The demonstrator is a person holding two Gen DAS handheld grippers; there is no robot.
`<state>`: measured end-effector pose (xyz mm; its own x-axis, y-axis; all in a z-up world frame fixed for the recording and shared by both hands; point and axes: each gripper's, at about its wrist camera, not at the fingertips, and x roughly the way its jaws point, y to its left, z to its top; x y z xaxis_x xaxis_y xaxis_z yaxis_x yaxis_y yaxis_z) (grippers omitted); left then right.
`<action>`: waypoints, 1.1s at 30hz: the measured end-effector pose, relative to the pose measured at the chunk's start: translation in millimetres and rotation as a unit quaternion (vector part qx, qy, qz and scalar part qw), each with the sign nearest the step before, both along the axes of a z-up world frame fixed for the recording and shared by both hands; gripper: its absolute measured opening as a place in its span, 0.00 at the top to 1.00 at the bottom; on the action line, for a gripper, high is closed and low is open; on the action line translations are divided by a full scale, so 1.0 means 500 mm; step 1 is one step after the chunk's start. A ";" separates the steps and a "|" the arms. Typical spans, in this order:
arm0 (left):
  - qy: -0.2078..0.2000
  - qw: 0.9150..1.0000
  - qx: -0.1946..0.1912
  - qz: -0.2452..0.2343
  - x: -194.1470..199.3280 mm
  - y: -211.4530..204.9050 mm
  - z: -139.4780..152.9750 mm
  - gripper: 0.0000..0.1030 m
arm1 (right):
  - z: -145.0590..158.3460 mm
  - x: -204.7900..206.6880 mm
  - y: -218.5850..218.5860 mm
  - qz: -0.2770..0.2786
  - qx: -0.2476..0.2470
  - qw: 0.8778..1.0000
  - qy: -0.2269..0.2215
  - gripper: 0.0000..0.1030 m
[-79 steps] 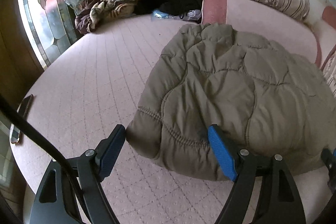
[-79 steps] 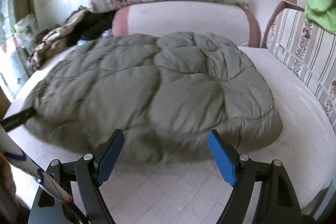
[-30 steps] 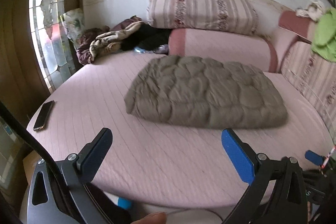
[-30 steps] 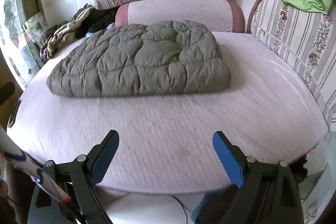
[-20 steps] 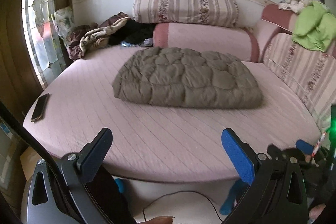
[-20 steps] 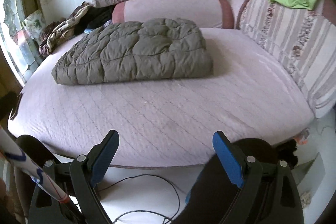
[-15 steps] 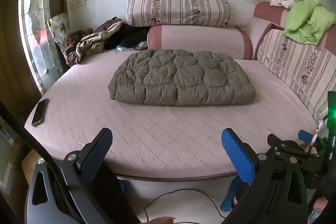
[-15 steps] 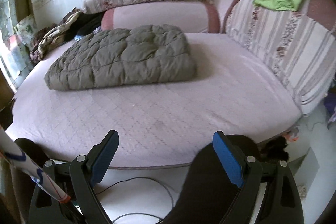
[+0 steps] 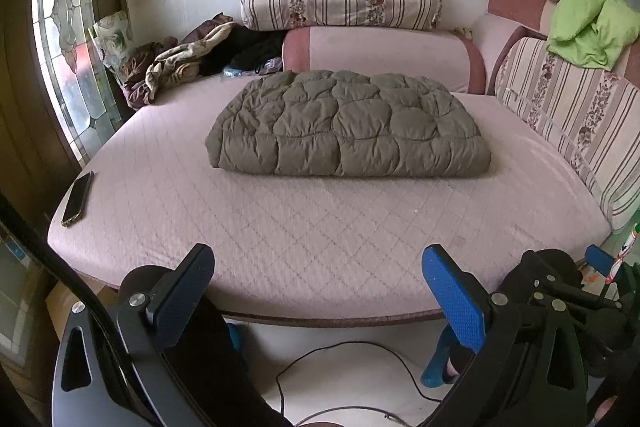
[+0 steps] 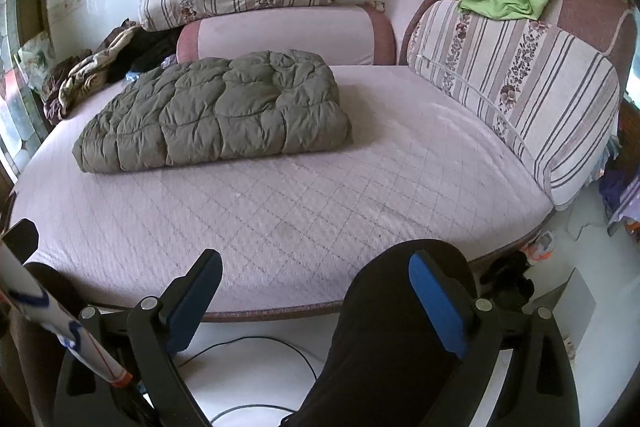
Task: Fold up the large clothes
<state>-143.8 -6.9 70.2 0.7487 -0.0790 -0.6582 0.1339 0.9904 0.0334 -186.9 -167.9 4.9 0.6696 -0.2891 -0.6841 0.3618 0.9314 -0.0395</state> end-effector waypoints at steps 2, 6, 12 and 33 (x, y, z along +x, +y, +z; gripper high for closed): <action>0.003 1.000 -0.001 0.001 0.003 0.003 -0.002 0.00 | -0.001 0.003 0.008 0.005 -0.006 1.000 0.002 0.06; 0.010 1.000 -0.002 0.002 0.010 0.007 -0.007 0.00 | -0.004 0.007 0.022 0.014 -0.016 1.000 0.004 0.06; 0.022 1.000 -0.002 0.003 0.024 0.007 -0.016 0.00 | -0.013 0.017 0.029 0.019 -0.016 1.000 0.016 0.06; 0.050 0.999 0.000 0.009 0.050 0.009 -0.046 0.00 | -0.034 0.033 0.038 0.029 -0.010 0.999 0.036 0.06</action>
<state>-118.9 -2.4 47.0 0.6803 -0.0669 -0.7299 0.1195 0.9926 0.0204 -170.4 -148.7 -11.9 0.6345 -0.2656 -0.7259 0.3034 0.9493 -0.0821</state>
